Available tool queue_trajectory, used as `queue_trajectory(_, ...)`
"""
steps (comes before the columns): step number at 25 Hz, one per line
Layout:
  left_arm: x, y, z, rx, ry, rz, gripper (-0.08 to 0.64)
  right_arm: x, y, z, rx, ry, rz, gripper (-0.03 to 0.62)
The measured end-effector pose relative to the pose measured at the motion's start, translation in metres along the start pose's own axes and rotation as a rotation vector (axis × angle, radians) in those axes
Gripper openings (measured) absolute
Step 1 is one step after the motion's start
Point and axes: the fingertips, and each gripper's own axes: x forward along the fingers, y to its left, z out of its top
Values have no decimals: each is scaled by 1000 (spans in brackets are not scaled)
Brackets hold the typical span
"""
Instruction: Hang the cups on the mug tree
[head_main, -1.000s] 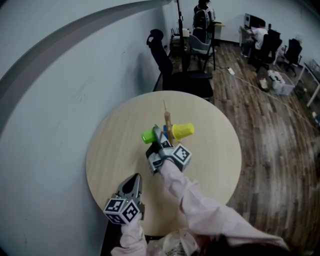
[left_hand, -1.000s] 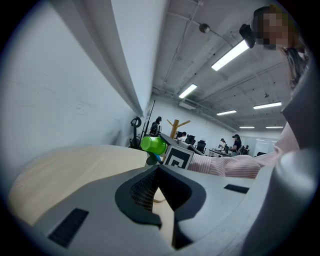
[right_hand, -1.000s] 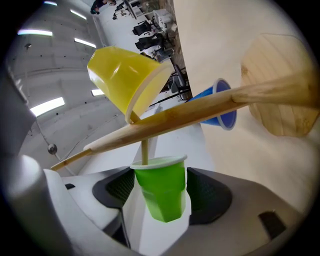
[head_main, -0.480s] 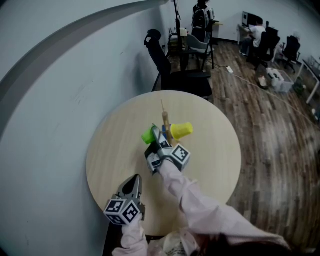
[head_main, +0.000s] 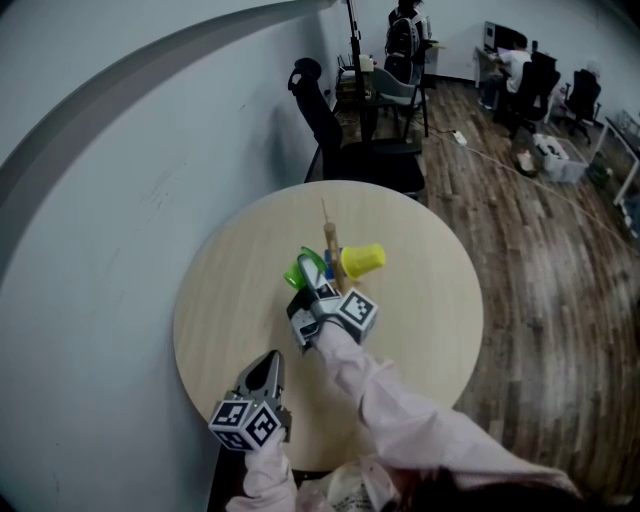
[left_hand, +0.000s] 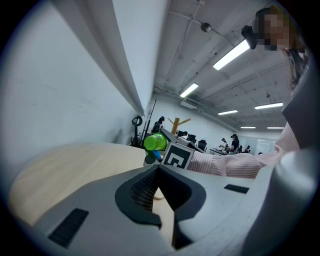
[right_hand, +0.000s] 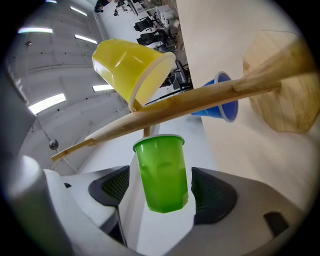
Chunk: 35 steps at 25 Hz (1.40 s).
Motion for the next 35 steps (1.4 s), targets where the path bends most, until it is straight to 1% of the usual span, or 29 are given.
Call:
queue_trajectory(4,1,-2,1,-2,2,2,2,0,4,-3,-5,15,3,404)
queue_trajectory(5,2,-2,2,-2,2,3,2,0,4,-4,-5,19,4,419)
queue_trajectory(19,-1,-1,-4,-9,4,-1,2,-9,-6,-15,-11,51,-9,419)
queue_trajectory(27,-5,-5,-8,-11,4,-3,2,-19,-8,-27,-14,99,-12,419)
queue_trajectory(33,-5,-7,-11,-16,4,-6,2,-31,-7,-40,-57,177,-5,385)
queue_trajectory(35,-7,-9,-12,-18,7,-8,2,-36,-6,-44,-63,197,-4,385)
